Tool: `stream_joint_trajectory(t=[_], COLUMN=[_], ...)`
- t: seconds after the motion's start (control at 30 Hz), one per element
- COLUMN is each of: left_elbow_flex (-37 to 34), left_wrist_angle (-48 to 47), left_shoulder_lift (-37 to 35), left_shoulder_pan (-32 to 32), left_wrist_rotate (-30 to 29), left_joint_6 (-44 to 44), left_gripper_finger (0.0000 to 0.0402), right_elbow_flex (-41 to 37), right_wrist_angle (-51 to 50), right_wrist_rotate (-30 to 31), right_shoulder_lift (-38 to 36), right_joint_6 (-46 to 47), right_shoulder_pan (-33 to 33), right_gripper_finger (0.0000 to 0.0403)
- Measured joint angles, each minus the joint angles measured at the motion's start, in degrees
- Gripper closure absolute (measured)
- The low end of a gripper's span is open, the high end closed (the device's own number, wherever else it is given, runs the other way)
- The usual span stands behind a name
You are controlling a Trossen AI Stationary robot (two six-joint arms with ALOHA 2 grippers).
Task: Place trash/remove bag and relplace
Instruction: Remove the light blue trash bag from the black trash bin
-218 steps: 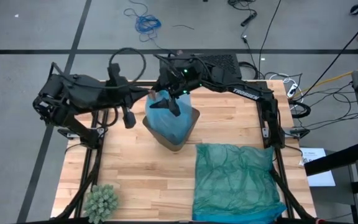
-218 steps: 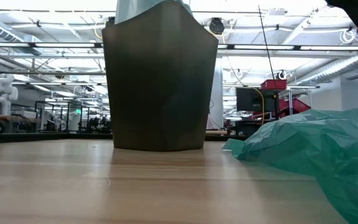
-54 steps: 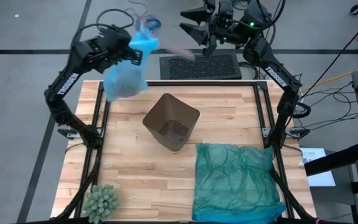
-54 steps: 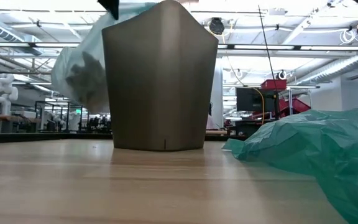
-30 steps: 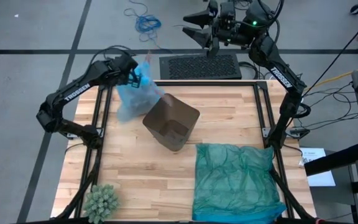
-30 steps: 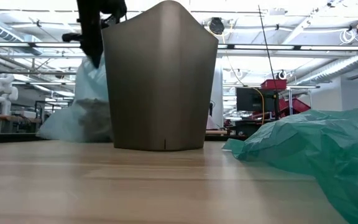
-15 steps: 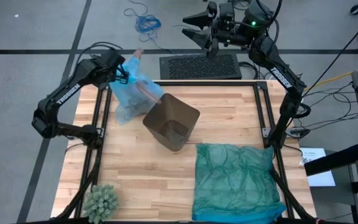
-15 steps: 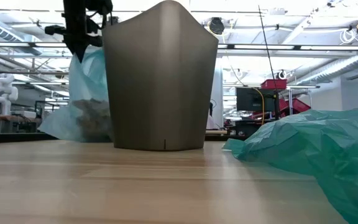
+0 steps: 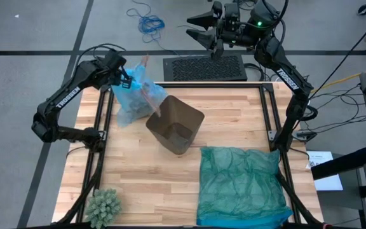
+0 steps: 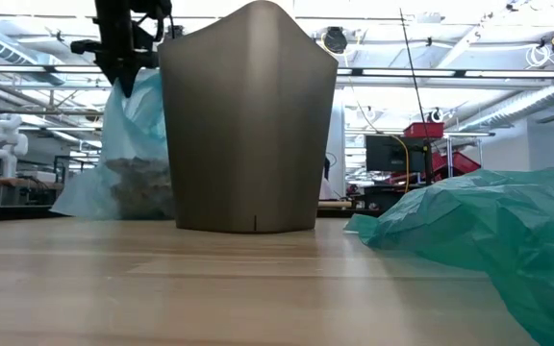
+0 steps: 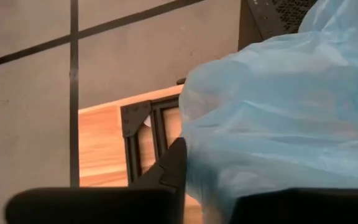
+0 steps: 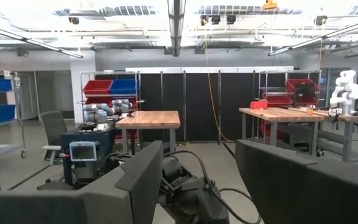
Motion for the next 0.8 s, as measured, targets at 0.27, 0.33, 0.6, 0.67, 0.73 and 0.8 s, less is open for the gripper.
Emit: stream_joint_trajectory(t=[0.27,0.33,0.6,0.67,0.73,0.8], left_elbow_flex=[0.0,0.4,11.4,14.7,17.4,19.9], left_wrist_angle=[-0.2,-0.7,-2.3,-1.5,-0.3,-0.1], left_shoulder_lift=[-1.5,-2.1,-3.4,-3.4,-3.4,-3.4], left_shoulder_pan=[0.0,0.0,0.0,0.0,-0.1,-0.6], left_wrist_rotate=[0.0,0.6,13.6,16.3,16.7,17.7], left_joint_6=[4.6,4.6,4.1,4.1,4.1,4.0], left_gripper_finger=[0.0256,0.0243,0.0245,0.0262,0.0284,0.0310], right_elbow_flex=[0.0,0.0,0.0,0.0,0.0,0.0], right_wrist_angle=[-0.1,-0.1,-0.1,-0.1,-0.1,-0.1], right_wrist_rotate=[0.0,0.0,0.2,0.3,0.3,0.3], right_shoulder_lift=[0.0,0.0,0.0,0.0,0.0,0.0], right_joint_6=[0.0,0.0,0.0,-0.1,-0.1,-0.1], right_shoulder_pan=[0.0,0.0,0.0,0.0,-0.1,-0.1], right_gripper_finger=[0.0206,0.0206,0.0209,0.0220,0.0236,0.0255])
